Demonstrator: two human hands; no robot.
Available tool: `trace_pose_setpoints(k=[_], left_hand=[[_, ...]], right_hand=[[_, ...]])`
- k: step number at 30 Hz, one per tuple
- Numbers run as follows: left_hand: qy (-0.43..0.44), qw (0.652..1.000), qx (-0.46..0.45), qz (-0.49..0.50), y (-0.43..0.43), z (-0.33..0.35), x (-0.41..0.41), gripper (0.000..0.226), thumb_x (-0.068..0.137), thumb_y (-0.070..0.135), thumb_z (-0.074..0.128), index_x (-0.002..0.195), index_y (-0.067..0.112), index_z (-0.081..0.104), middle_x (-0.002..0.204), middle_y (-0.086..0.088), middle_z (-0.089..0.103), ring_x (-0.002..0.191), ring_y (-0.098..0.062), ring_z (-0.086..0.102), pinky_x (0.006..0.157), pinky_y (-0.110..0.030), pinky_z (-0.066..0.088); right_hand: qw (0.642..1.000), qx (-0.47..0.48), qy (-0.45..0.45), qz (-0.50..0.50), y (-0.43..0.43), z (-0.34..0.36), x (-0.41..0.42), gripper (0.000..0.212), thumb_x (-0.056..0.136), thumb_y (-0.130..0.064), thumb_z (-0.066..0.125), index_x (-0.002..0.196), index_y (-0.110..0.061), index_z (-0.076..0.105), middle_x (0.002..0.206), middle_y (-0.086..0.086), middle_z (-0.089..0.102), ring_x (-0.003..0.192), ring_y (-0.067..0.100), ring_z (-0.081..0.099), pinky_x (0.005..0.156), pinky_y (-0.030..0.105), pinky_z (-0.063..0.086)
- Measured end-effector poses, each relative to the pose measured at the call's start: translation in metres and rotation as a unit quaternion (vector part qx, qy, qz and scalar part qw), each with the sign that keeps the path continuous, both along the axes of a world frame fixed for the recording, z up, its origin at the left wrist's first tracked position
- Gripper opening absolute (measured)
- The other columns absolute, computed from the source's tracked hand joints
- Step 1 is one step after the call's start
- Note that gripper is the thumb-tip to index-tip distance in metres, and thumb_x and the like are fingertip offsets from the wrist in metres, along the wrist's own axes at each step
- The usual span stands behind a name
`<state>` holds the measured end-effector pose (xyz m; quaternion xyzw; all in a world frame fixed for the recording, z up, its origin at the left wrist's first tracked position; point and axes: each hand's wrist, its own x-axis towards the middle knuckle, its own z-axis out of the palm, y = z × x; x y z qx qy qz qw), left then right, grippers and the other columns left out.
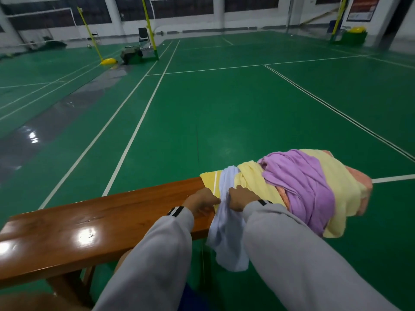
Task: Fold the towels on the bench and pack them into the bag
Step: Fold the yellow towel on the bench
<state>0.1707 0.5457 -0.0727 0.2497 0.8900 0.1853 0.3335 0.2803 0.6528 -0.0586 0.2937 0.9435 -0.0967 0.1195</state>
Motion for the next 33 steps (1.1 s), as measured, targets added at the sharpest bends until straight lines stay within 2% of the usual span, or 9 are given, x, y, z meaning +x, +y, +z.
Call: trace_pose_setpoints(k=[6, 9, 12, 17, 19, 23, 26, 30, 33], left_hand=[[0.024, 1.0, 0.007, -0.001, 0.006, -0.005, 0.006, 0.025, 0.1, 0.03, 0.059, 0.084, 0.011, 0.062, 0.076, -0.007, 0.062, 0.061, -0.02, 0.057, 0.055, -0.026, 0.052], [0.042, 0.999, 0.017, -0.004, 0.011, -0.005, 0.006, 0.023, 0.098, 0.029, 0.06, 0.086, 0.009, 0.066, 0.08, -0.009, 0.063, 0.065, -0.021, 0.058, 0.069, -0.033, 0.059], [0.049, 0.999, 0.015, -0.014, 0.017, -0.005, 0.007, 0.028, 0.099, 0.031, 0.06, 0.1, 0.005, 0.07, 0.092, -0.012, 0.067, 0.076, -0.026, 0.063, 0.078, -0.036, 0.06], [0.059, 0.998, 0.021, -0.01, 0.02, 0.003, 0.012, 0.028, 0.099, 0.033, 0.06, 0.097, 0.005, 0.065, 0.092, -0.014, 0.064, 0.075, -0.026, 0.061, 0.065, -0.034, 0.06], [0.05, 0.999, 0.02, -0.005, 0.026, 0.003, 0.012, 0.03, 0.098, 0.033, 0.06, 0.102, 0.004, 0.066, 0.096, -0.014, 0.065, 0.077, -0.026, 0.061, 0.071, -0.036, 0.063], [0.012, 0.999, 0.045, 0.023, 0.042, -0.002, 0.012, 0.042, 0.099, 0.033, 0.061, 0.124, 0.0, 0.06, 0.118, -0.019, 0.065, 0.096, -0.033, 0.063, 0.074, -0.037, 0.057], [0.0, 0.997, 0.063, 0.052, 0.052, -0.007, 0.012, 0.042, 0.1, 0.029, 0.058, 0.13, -0.001, 0.055, 0.129, -0.021, 0.062, 0.112, -0.037, 0.062, 0.088, -0.041, 0.057], [-0.003, 0.996, 0.06, 0.061, 0.053, -0.015, 0.015, 0.052, 0.098, 0.031, 0.061, 0.137, -0.001, 0.05, 0.135, -0.02, 0.059, 0.118, -0.035, 0.06, 0.085, -0.036, 0.052], [-0.005, 0.997, 0.057, 0.047, 0.053, -0.022, 0.012, 0.063, 0.098, 0.046, 0.058, 0.14, -0.001, 0.05, 0.138, -0.022, 0.058, 0.121, -0.037, 0.059, 0.091, -0.039, 0.054]], right_hand=[[1.0, -0.021, 0.0, 0.004, 0.005, 0.003, -0.001, 0.037, 0.099, -0.029, 0.055, 0.131, -0.013, 0.057, 0.13, 0.015, 0.06, 0.118, 0.036, 0.06, 0.093, 0.046, 0.049], [0.999, -0.028, -0.035, 0.027, 0.007, 0.001, -0.007, 0.044, 0.105, -0.033, 0.046, 0.145, -0.013, 0.046, 0.142, 0.014, 0.053, 0.131, 0.032, 0.053, 0.108, 0.043, 0.044], [0.998, -0.019, -0.047, 0.029, 0.009, -0.005, -0.009, 0.047, 0.106, -0.032, 0.043, 0.149, -0.014, 0.041, 0.146, 0.012, 0.05, 0.134, 0.031, 0.05, 0.11, 0.042, 0.043], [0.998, -0.014, -0.045, 0.048, 0.008, -0.004, -0.009, 0.042, 0.104, -0.029, 0.047, 0.143, -0.014, 0.045, 0.14, 0.012, 0.054, 0.128, 0.03, 0.054, 0.107, 0.04, 0.046], [0.998, -0.019, -0.036, 0.055, 0.011, -0.002, -0.009, 0.041, 0.104, -0.027, 0.049, 0.142, -0.013, 0.045, 0.14, 0.013, 0.055, 0.128, 0.031, 0.055, 0.106, 0.04, 0.046], [0.998, -0.035, -0.022, 0.054, 0.023, 0.0, -0.005, 0.04, 0.106, -0.023, 0.046, 0.144, -0.011, 0.044, 0.142, 0.014, 0.053, 0.131, 0.031, 0.052, 0.109, 0.04, 0.042], [0.998, -0.037, -0.011, 0.056, 0.03, 0.0, -0.003, 0.038, 0.106, -0.022, 0.045, 0.141, -0.008, 0.047, 0.141, 0.016, 0.054, 0.129, 0.031, 0.053, 0.11, 0.04, 0.041], [0.997, -0.043, 0.002, 0.062, 0.031, -0.006, -0.004, 0.036, 0.104, -0.025, 0.048, 0.137, -0.011, 0.05, 0.135, 0.014, 0.058, 0.123, 0.031, 0.057, 0.106, 0.042, 0.044], [0.997, -0.033, -0.005, 0.066, 0.03, -0.009, -0.007, 0.036, 0.101, -0.024, 0.053, 0.135, -0.012, 0.051, 0.134, 0.012, 0.059, 0.122, 0.03, 0.058, 0.104, 0.041, 0.046]])
